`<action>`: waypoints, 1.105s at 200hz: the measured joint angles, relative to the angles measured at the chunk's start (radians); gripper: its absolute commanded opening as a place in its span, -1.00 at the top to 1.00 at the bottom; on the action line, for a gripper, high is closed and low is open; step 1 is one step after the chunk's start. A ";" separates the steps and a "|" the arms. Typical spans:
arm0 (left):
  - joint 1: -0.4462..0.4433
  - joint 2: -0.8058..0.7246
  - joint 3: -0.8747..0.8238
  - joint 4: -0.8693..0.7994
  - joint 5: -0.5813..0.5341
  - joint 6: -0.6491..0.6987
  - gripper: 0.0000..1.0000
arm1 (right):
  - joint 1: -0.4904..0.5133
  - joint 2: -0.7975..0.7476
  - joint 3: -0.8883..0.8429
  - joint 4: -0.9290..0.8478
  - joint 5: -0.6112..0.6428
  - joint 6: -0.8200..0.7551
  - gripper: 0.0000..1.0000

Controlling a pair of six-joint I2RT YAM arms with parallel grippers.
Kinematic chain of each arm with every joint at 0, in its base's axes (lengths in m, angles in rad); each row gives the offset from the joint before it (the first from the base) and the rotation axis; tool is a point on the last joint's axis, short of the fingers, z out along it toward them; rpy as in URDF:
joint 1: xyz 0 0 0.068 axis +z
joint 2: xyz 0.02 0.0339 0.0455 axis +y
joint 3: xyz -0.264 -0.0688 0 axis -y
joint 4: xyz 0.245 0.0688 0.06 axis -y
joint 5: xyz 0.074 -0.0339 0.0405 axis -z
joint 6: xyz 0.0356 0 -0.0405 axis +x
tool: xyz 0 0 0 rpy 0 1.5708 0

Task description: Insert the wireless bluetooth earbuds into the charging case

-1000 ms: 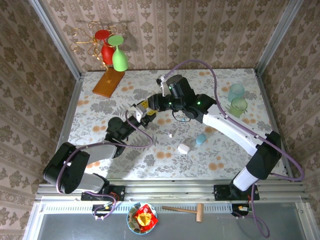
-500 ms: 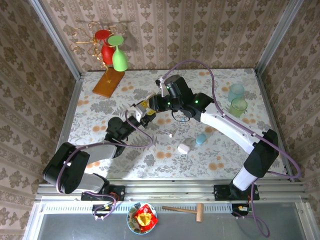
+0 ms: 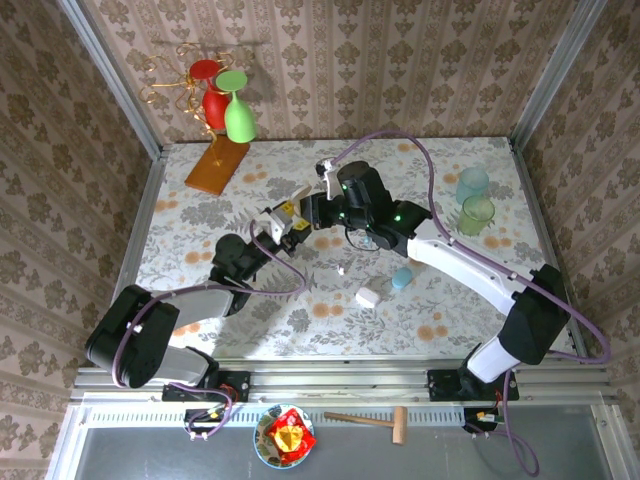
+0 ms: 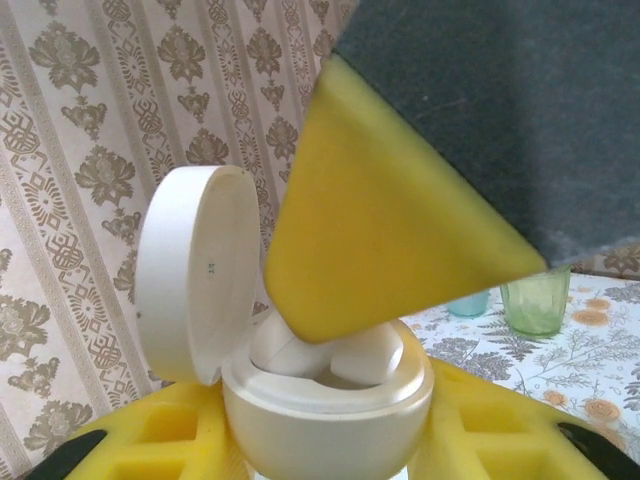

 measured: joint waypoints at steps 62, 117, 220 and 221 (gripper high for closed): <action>0.006 0.000 0.000 -0.003 -0.022 -0.011 0.52 | 0.021 -0.016 -0.097 0.174 0.050 -0.051 0.74; 0.005 0.000 0.001 -0.002 -0.022 -0.042 0.53 | 0.028 -0.045 -0.166 0.275 0.098 -0.077 0.75; 0.005 -0.008 0.003 0.002 -0.031 -0.089 0.53 | 0.032 -0.046 -0.183 0.355 0.124 -0.078 0.77; 0.005 -0.008 0.003 0.002 -0.032 -0.090 0.54 | 0.033 -0.045 -0.183 0.355 0.124 -0.078 0.77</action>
